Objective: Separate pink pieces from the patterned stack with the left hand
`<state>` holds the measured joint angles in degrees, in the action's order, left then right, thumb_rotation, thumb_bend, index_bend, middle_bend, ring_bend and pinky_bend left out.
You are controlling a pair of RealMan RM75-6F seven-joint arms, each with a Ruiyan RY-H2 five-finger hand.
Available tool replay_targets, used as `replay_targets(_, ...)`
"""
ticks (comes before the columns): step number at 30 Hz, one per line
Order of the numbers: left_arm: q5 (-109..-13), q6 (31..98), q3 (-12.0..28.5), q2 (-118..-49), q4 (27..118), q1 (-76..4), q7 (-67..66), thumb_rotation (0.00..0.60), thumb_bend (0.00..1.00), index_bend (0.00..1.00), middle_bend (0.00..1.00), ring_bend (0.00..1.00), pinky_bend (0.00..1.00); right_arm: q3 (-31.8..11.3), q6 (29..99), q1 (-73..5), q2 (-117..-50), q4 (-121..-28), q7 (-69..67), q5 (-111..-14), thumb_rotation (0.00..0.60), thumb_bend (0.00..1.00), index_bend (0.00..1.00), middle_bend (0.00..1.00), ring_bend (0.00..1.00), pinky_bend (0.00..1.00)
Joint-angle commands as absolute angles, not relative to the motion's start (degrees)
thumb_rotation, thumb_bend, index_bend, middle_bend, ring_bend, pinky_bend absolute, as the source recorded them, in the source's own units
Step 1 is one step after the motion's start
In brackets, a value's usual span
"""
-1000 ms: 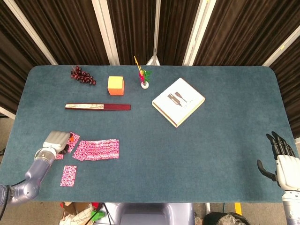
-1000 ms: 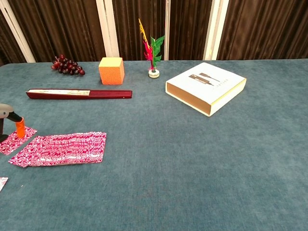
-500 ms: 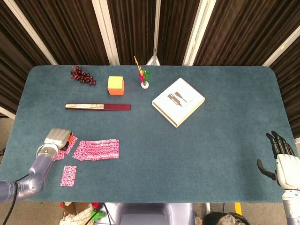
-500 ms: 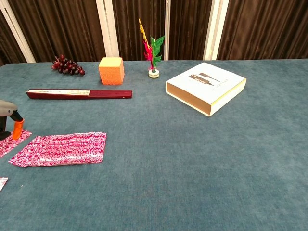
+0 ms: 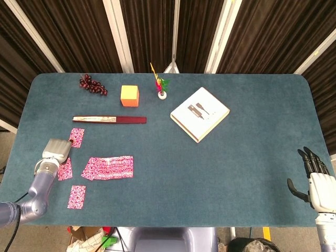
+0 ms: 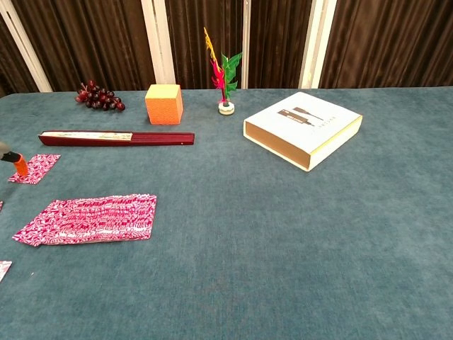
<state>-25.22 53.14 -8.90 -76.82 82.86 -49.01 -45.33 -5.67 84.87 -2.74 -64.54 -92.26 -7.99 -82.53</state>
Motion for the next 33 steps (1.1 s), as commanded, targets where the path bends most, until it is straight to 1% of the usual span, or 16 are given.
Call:
replay_targets(1, -24.54, 53.67, -8.66, -77.67, 81.43, -48.82, -46.2, 0.6, 0.75, 0.2, 0.89, 0.74, 0.77, -5.56, 84.92, -2.64, -64.62, -91.71, -8.51, -82.65, 0.6, 0.39, 0.08, 0.06, 0.09, 0.17)
replay_targets(5, -23.83, 53.09, -8.4, -78.33, 80.39, -48.59, -46.91, 0.6, 0.75, 0.2, 0.89, 0.74, 0.77, -5.61, 84.93, -2.62, -64.69, -91.41, -8.86, -82.59, 0.6, 0.39, 0.08, 0.06, 0.08, 0.17)
replay_targets(7, -24.38, 52.54, -8.06, -77.78, 81.45, -48.39, -46.31, 0.6, 0.75, 0.2, 0.89, 0.74, 0.77, -5.6, 84.87, -2.67, -64.77, -91.29, -8.85, -82.64, 0.6, 0.39, 0.08, 0.06, 0.08, 0.17)
replay_targets(10, -27.19, 53.62, -7.57, -75.67, 85.13, -47.89, -44.97, 0.6, 0.75, 0.2, 0.89, 0.74, 0.77, -5.59, 84.96, -2.62, -64.83, -91.23, -8.88, -82.67, 0.6, 0.39, 0.08, 0.06, 0.08, 0.17)
replay_targets(13, -31.01, 55.69, -6.97, -71.57, 92.23, -47.11, -42.83, 0.6, 0.75, 0.2, 0.89, 0.74, 0.78, -5.47, 85.16, -2.53, -64.82, -91.18, -8.82, -82.92, 0.6, 0.39, 0.08, 0.06, 0.09, 0.17)
replay_targets(16, -36.13, 58.85, -6.85, -66.12, 100.64, -45.58, -40.26, 0.6, 0.75, 0.2, 0.89, 0.74, 0.78, -5.44, 85.19, -2.48, -64.81, -90.98, -8.9, -82.94, 0.6, 0.39, 0.08, 0.06, 0.09, 0.17)
replay_targets(18, -40.26, 62.22, -6.91, -62.05, 106.71, -43.65, -37.85, 0.6, 0.75, 0.2, 0.89, 0.74, 0.78, -5.43, 85.16, -2.44, -64.78, -90.86, -9.17, -82.92, 0.6, 0.39, 0.08, 0.06, 0.08, 0.17)
replay_targets(22, -49.1, 69.51, -9.05, -54.57, 116.74, -37.91, -33.22, 0.6, 0.74, 0.2, 0.89, 0.74, 0.78, -5.46, 85.19, -2.36, -64.7, -90.62, -9.72, -82.84, 0.6, 0.39, 0.08, 0.06, 0.08, 0.17)
replay_targets(24, -54.3, 73.8, -10.19, -52.74, 118.3, -34.24, -30.49, 0.6, 0.74, 0.2, 0.88, 0.73, 0.77, -5.43, 85.15, -2.35, -64.66, -90.59, -9.88, -82.88, 0.6, 0.39, 0.08, 0.06, 0.09, 0.17)
replay_targets(26, -58.03, 77.08, -10.87, -52.81, 117.35, -31.34, -28.65, 0.6, 0.74, 0.2, 0.86, 0.72, 0.77, -5.5, 85.02, -2.6, -64.7, -91.02, -9.5, -83.09, 0.6, 0.39, 0.08, 0.06, 0.08, 0.17)
replay_targets(29, -64.47, 82.5, -11.29, -54.82, 113.28, -26.78, -25.09, 0.6, 0.73, 0.2, 0.78, 0.65, 0.73, -5.69, 85.0, -2.71, -64.68, -91.71, -8.83, -82.86, 0.6, 0.39, 0.08, 0.06, 0.08, 0.17)
replay_targets(32, -68.73, 87.43, -10.97, -57.67, 108.24, -22.36, -19.61, 0.6, 0.69, 0.2, 0.57, 0.48, 0.6, -5.75, 84.99, -2.78, -64.64, -92.1, -8.47, -82.85, 0.6, 0.39, 0.08, 0.06, 0.08, 0.17)
replay_targets(33, -69.11, 87.95, -10.88, -58.08, 107.47, -21.82, -18.85, 0.6, 0.66, 0.19, 0.47, 0.41, 0.53, -5.76, 84.97, -2.8, -64.63, -92.17, -8.38, -82.83, 0.6, 0.39, 0.08, 0.06, 0.08, 0.17)
